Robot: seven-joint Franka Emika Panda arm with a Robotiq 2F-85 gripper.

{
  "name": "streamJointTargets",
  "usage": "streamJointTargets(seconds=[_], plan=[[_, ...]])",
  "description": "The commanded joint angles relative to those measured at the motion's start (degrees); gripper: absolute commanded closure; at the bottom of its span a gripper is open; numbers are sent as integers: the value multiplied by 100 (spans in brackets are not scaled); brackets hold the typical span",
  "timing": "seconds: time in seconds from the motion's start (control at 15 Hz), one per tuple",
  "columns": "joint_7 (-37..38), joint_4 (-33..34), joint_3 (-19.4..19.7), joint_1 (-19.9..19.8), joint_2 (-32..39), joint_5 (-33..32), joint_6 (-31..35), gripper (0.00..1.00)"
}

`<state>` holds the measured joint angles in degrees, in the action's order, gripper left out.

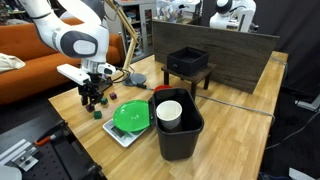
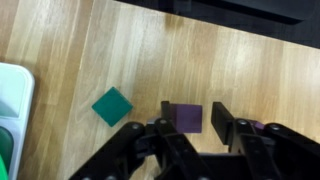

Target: Move the purple block on the left forward

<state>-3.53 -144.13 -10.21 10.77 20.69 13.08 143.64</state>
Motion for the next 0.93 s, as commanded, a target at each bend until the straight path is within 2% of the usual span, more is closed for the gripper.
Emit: streamJointTargets(seconds=[0.0, 0.2, 0.4, 0.73, 0.87], plan=[[9, 136, -106, -99, 188, -98, -83, 68], [19, 188, -123, -97, 234, -115, -116, 72], [-17, 11, -216, -142, 27, 41, -31, 93], [-73, -539, -350, -210, -443, 341, 44, 93], [-420, -885, -543, -421, -766, 960, 145, 93]])
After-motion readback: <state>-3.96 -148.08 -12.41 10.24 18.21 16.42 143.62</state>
